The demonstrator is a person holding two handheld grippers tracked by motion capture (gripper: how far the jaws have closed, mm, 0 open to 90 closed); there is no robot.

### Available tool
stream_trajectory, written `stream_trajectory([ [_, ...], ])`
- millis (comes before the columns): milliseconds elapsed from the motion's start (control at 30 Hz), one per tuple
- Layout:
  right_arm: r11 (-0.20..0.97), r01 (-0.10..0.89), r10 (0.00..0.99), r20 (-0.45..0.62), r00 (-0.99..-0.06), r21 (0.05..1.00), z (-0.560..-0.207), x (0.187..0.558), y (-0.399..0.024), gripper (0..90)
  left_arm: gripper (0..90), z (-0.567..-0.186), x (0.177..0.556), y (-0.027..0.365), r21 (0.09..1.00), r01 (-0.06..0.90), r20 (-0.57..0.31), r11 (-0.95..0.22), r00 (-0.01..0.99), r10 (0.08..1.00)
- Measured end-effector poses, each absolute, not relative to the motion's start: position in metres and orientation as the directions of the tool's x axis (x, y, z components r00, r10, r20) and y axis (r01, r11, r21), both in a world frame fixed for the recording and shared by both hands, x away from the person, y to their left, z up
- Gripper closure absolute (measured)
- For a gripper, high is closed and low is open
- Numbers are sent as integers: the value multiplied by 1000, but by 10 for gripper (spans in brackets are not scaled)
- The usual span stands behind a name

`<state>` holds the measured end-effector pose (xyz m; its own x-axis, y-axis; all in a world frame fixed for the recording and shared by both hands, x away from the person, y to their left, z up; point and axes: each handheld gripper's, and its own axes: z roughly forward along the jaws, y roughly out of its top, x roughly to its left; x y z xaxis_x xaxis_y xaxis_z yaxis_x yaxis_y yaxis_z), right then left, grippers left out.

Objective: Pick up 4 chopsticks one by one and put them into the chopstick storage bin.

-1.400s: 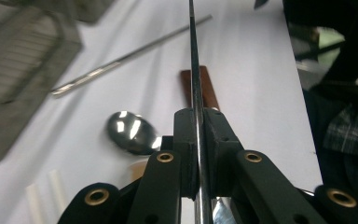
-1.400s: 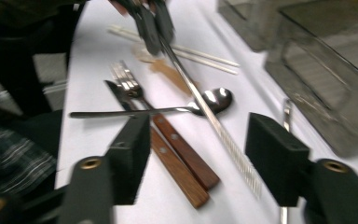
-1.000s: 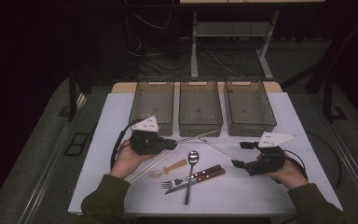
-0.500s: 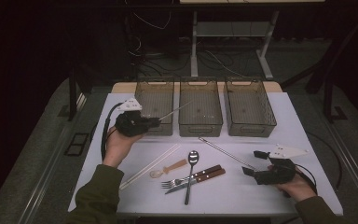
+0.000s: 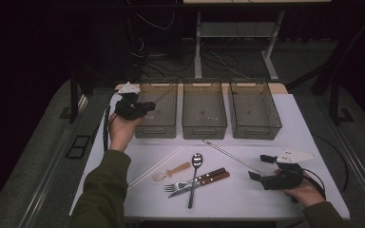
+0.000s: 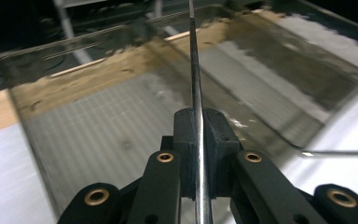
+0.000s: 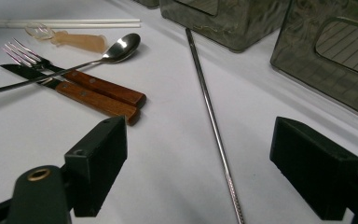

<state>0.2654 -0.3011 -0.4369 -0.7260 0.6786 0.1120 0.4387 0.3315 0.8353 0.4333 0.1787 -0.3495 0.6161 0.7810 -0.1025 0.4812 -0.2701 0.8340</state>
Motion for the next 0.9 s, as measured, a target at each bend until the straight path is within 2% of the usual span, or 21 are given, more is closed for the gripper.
stream_trajectory([
  [467, 323, 427, 666, 118, -737, 845, -435, 265, -301, 187, 839, -388, 468, 172, 738, 625, -71, -254, 446, 892],
  [733, 325, 429, 658, 125, -743, 843, -434, 264, -299, 187, 832, -395, 473, 172, 707, 660, -70, -254, 423, 904],
  [900, 325, 429, 657, 125, -744, 843, -434, 265, -299, 186, 741, -394, 472, 172, 720, 645, -61, -257, 427, 902],
])
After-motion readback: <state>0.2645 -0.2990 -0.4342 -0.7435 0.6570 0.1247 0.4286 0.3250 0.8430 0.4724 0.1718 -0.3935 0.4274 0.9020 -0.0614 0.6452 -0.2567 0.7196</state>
